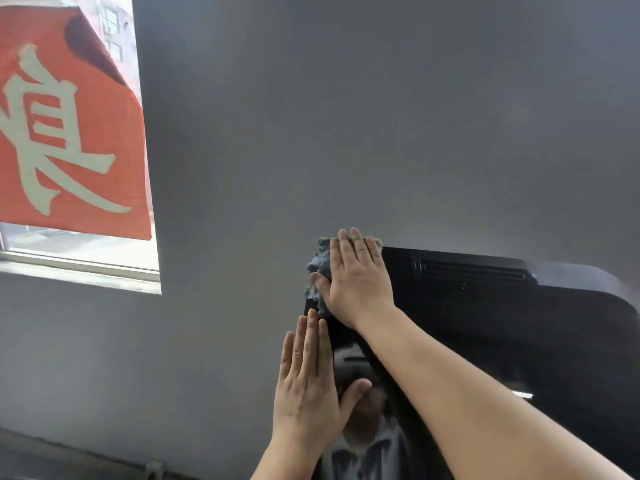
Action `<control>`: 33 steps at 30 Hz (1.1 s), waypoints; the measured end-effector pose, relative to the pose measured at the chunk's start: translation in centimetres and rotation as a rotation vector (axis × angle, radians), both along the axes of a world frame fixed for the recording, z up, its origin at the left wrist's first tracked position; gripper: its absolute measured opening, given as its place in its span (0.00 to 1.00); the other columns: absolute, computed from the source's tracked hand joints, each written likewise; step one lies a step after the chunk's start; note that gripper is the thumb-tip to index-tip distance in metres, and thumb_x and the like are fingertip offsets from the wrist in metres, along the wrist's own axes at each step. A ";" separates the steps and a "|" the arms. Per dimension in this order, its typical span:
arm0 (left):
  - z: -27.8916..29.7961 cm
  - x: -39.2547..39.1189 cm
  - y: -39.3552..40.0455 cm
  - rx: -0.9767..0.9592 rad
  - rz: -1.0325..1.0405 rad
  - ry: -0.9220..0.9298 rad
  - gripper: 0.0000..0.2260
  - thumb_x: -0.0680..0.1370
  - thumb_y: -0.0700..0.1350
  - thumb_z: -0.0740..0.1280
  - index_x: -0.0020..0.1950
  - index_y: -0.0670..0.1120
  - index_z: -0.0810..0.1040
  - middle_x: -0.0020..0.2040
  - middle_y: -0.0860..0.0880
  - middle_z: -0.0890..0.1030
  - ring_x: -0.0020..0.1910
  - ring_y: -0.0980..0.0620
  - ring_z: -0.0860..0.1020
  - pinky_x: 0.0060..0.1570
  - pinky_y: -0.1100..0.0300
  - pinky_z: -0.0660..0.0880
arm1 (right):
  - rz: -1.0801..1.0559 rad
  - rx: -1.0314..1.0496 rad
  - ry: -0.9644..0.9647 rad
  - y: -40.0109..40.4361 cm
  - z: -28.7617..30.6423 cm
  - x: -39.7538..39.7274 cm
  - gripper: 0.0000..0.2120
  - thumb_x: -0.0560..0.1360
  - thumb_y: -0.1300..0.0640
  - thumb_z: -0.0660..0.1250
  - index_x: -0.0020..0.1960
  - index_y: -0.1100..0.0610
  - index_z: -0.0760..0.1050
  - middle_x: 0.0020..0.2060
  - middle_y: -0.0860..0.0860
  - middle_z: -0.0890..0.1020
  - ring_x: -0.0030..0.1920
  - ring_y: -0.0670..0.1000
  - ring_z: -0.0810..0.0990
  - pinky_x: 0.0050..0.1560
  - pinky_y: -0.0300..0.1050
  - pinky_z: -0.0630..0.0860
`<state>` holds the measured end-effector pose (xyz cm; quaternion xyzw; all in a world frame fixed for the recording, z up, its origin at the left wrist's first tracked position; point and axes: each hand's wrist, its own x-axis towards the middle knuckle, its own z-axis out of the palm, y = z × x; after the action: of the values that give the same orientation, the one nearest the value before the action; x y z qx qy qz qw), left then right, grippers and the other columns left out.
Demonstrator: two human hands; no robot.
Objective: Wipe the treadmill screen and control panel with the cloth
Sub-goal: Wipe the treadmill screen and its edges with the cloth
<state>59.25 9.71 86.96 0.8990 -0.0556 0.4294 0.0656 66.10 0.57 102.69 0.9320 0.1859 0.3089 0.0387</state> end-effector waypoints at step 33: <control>-0.2 0.2 0.0 0.003 -0.028 -0.099 0.45 0.80 0.71 0.50 0.78 0.33 0.60 0.79 0.35 0.61 0.79 0.39 0.59 0.79 0.48 0.52 | 0.054 -0.053 -0.306 -10.8 -1.1 -1.0 0.23 0.78 0.62 0.51 0.65 0.69 0.77 0.63 0.65 0.79 0.66 0.63 0.77 0.71 0.58 0.69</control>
<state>59.45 9.75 86.73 0.8757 -0.0721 0.4726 0.0676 65.06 -10.19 101.59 0.8674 0.2106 0.4433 0.0827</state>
